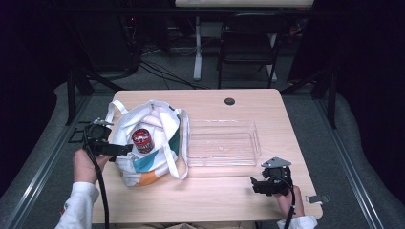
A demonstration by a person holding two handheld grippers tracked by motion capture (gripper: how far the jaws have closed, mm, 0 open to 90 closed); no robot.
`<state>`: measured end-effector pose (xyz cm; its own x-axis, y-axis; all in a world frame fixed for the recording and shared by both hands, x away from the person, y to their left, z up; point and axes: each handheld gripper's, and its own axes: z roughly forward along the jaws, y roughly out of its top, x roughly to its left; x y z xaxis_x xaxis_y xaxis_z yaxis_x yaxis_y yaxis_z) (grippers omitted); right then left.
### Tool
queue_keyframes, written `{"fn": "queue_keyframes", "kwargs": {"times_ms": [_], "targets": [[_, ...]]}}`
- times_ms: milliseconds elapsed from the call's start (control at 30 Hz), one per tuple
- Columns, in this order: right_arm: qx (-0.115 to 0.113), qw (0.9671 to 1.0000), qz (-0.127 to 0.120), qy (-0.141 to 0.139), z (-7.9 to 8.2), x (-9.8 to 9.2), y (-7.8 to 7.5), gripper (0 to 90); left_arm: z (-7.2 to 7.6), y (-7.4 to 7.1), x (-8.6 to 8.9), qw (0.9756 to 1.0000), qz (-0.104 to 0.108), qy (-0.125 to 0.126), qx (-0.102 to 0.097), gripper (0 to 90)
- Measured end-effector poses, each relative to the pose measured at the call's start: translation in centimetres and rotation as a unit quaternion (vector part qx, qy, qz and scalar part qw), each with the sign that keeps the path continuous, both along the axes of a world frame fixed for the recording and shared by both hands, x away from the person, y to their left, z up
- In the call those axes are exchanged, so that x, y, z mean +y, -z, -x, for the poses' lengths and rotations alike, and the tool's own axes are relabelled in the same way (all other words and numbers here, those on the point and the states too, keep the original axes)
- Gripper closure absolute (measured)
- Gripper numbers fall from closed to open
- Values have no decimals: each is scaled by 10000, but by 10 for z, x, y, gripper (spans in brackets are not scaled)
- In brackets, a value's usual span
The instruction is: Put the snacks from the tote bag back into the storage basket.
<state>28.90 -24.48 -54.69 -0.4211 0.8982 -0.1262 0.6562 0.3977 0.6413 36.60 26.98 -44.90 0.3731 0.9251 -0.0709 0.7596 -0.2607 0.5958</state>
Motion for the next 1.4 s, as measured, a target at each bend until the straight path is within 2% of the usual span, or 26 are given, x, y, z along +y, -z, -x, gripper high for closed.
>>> {"fn": "queue_keyframes", "kwargs": {"times_ms": [233, 567, 867, 1000, 1133, 1300, 1400], "targets": [[-69, 10000, -15, 14, 3, 0, -1, 138, -9, -1, -12, 10000, -4, 93, 11, 4], [-40, 10000, -10, -23, 2, 1, -1, 138, -25, 1, -25, 9997, -72, 187, 115, 4], [-29, 10000, -4, -24, 2, 1, -1, 138, -43, 14, -34, 9990, -211, 176, 352, 5], [-15, 10000, -29, -22, 1, 1, 0, 138, -54, 19, -36, 9988, -203, 149, 417, 5], [-20, 10000, -36, -35, 2, 1, 0, 138, -62, 21, -39, 9985, -195, 133, 497, 7], [-30, 10000, -30, -29, 3, 1, 0, 138, -70, 20, -43, 9980, -314, 135, 530, 10], [-17, 10000, -29, -47, 2, 1, 0, 138, -75, 22, -45, 9979, -317, 84, 564, 13]]}}
